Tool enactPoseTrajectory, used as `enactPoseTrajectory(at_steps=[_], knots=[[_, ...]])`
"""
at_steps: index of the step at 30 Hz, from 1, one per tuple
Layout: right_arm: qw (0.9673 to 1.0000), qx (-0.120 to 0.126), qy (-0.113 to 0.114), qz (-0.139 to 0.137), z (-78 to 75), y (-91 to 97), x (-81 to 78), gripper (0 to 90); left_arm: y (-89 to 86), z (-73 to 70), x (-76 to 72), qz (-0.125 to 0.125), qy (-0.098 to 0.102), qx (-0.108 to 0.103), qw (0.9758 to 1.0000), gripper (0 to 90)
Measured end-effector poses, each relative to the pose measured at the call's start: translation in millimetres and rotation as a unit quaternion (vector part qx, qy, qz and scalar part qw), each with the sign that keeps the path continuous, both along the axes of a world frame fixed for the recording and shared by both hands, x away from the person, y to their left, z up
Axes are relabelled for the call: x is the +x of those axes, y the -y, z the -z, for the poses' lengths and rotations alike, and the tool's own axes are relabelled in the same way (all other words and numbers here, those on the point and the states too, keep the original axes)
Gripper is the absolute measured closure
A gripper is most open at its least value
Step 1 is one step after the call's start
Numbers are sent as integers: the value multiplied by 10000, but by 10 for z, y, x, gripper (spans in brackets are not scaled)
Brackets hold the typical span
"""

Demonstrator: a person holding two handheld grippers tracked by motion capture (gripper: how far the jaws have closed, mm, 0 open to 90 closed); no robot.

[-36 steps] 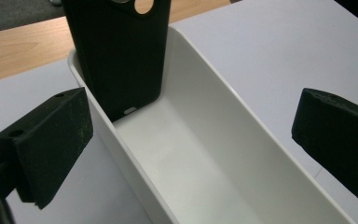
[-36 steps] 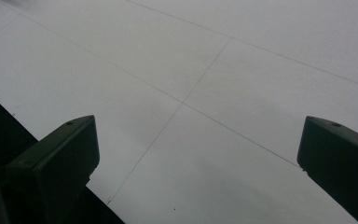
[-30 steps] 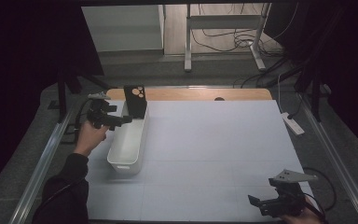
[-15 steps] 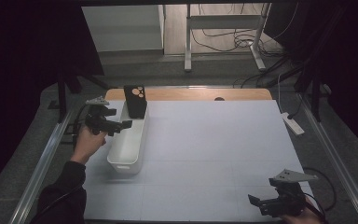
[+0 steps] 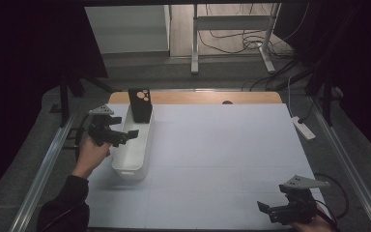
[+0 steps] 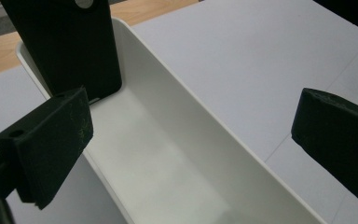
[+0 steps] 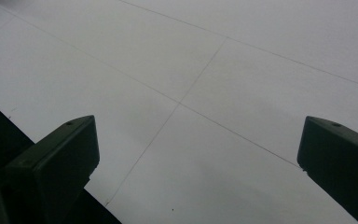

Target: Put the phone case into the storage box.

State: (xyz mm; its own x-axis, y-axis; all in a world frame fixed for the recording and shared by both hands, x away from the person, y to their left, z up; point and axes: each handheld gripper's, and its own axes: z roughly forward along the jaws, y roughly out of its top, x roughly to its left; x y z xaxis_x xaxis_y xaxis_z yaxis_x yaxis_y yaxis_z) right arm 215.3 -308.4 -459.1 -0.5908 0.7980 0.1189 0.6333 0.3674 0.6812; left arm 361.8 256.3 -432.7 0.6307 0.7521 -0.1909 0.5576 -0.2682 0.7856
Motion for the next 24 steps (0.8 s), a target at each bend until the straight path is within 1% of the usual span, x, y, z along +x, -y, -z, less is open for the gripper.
enactPoseTrajectory(at_steps=[1,2,5,10,12,20,24], knots=[[10000,0,0,0,0,0,0,0,0,0,0,0,0,0,10000,0],[10000,-1,0,0,0,0,0,0,7,0,-32,14,-3,41,10000,0],[10000,-5,-4,-4,0,-3,-1,0,14,5,-96,43,-19,73,10000,0],[10000,-5,-11,0,1,-4,0,0,20,19,-202,56,-22,27,10000,0],[10000,-12,-18,-7,1,-6,0,0,23,22,-217,50,-5,37,10000,0],[10000,-19,2,-7,1,-6,-1,0,41,62,-389,79,30,-10,10000,0],[10000,-15,2,-10,0,-6,-1,0,40,73,-434,88,37,7,10000,0]])
